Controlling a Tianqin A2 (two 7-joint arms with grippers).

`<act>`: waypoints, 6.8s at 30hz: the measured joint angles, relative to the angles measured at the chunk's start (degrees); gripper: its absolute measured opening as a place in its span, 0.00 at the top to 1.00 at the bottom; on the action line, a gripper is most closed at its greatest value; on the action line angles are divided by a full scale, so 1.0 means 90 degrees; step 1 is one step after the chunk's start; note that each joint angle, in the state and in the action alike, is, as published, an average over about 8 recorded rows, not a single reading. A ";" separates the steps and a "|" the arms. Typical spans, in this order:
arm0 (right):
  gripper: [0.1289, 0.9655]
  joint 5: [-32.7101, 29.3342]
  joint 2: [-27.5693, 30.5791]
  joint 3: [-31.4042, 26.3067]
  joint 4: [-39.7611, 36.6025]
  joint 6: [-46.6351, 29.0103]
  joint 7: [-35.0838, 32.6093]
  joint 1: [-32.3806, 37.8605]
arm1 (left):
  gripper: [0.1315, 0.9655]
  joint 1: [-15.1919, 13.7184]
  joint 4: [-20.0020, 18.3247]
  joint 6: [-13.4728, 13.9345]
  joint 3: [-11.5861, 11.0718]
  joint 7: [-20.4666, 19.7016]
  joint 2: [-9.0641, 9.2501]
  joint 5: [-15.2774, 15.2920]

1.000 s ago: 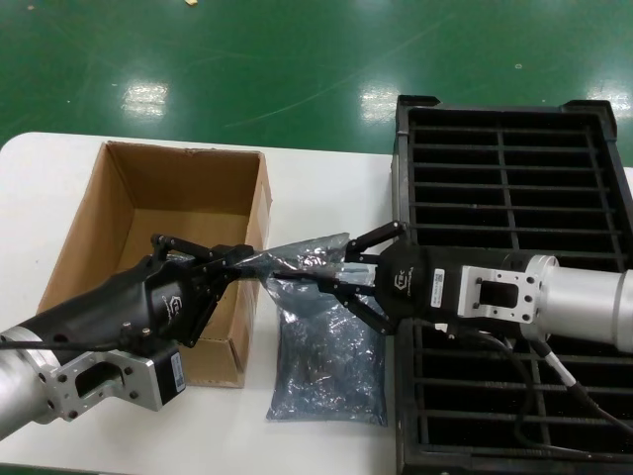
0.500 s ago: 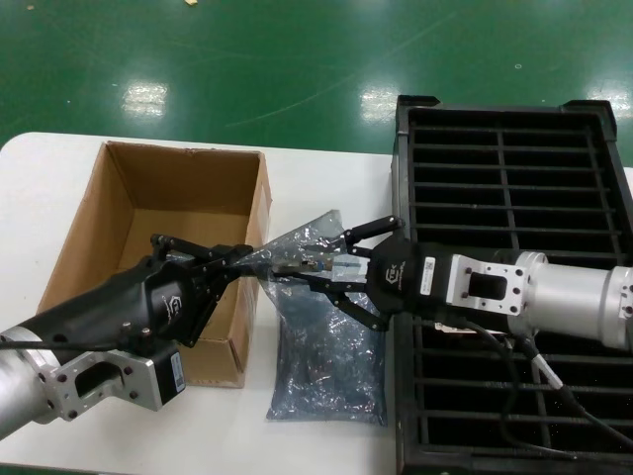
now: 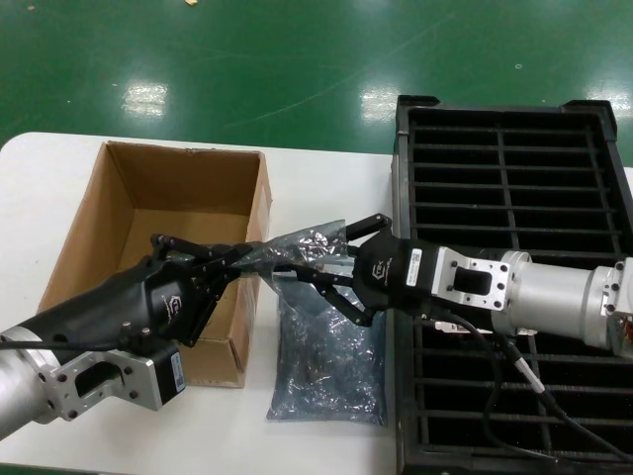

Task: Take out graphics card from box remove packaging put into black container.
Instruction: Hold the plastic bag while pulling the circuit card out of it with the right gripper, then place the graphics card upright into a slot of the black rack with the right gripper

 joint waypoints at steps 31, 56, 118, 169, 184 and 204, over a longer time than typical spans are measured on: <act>0.93 -0.0154 0.1404 0.0645 0.2444 0.0745 0.1487 -0.1219 | 0.99 0.0000 0.0000 0.0000 0.0000 0.0000 0.0000 0.0000; 0.93 0.0078 0.2226 0.1051 0.3887 0.0937 0.1113 -0.2271 | 0.99 0.0000 0.0000 0.0000 0.0000 0.0000 0.0000 0.0000; 0.93 0.0494 0.5915 0.3799 0.5678 -0.0223 0.1117 -0.4326 | 0.99 0.0000 0.0000 0.0000 0.0000 0.0000 0.0000 0.0000; 0.93 -0.1696 0.3821 0.1141 0.4097 -0.3123 0.5374 -0.0278 | 0.99 0.0000 0.0000 0.0000 0.0000 0.0000 0.0000 0.0000; 0.93 -0.2178 0.3624 0.1008 0.3867 -0.3036 0.5396 -0.0208 | 0.99 0.0000 0.0000 0.0000 0.0000 0.0000 0.0000 0.0000; 0.93 -0.2696 0.3399 0.0845 0.3901 -0.3140 0.5462 -0.0176 | 0.99 0.0000 0.0000 0.0000 0.0000 0.0000 0.0000 0.0000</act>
